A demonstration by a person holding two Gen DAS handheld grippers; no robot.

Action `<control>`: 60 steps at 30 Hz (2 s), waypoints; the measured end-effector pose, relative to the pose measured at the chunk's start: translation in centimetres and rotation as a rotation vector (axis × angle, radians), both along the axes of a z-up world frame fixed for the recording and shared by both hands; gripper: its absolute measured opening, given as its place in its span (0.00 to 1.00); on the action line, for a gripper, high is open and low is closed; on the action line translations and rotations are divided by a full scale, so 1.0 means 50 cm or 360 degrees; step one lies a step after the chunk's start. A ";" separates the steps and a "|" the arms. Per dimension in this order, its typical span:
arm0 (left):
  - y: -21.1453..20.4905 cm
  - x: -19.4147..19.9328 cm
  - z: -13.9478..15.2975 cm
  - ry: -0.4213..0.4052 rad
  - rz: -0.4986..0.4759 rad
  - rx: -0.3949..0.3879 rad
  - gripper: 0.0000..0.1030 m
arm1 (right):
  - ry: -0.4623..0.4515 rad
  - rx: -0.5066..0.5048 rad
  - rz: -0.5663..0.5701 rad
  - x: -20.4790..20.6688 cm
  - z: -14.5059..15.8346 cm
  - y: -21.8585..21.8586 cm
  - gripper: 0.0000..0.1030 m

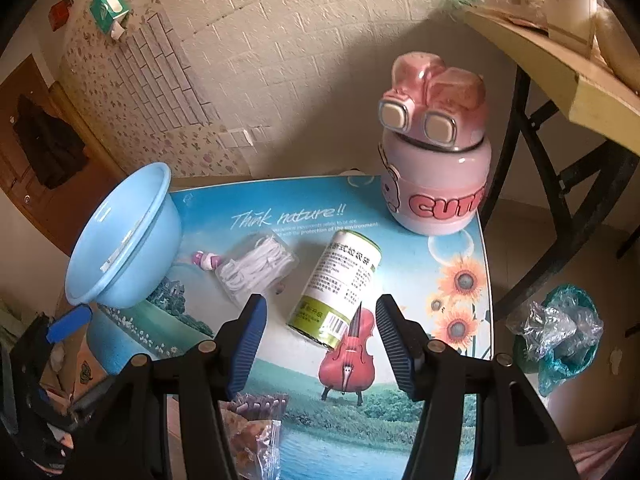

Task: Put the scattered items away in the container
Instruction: 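Move the left tool toward the clear snack bag while the right tool approaches the garbage-bag can, then grasp the clear snack bag with the left tool while the right tool grasps the garbage-bag can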

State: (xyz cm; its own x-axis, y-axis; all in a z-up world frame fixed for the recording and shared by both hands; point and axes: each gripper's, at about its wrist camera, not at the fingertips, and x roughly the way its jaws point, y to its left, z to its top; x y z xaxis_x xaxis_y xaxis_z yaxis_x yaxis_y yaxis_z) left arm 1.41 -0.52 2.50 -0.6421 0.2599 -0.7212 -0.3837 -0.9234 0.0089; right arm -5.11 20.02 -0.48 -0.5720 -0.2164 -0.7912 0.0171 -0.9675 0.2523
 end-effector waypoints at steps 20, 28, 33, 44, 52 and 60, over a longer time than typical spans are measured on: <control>0.005 -0.032 -0.082 -0.0082 0.0221 0.0025 0.86 | -0.0061 -0.0007 0.0050 0.010 -0.051 -0.002 0.56; 0.026 -0.018 -0.078 -0.0097 0.0109 0.0057 0.86 | -0.0081 -0.0015 0.0046 0.003 -0.060 0.011 0.56; 0.030 -0.017 -0.083 -0.0119 0.0098 0.0061 0.86 | -0.0075 -0.0032 0.0070 0.003 -0.059 0.004 0.56; 0.071 0.050 -0.090 -0.0164 -0.0145 0.0125 0.86 | -0.0074 -0.0045 0.0067 0.003 -0.060 0.010 0.56; 0.109 0.056 -0.114 -0.0242 -0.0136 0.0151 0.86 | -0.0069 -0.0047 0.0059 0.010 -0.060 0.019 0.56; 0.144 0.051 -0.148 -0.0327 -0.0078 0.0117 0.78 | -0.0077 -0.0046 0.0060 0.013 -0.062 0.026 0.56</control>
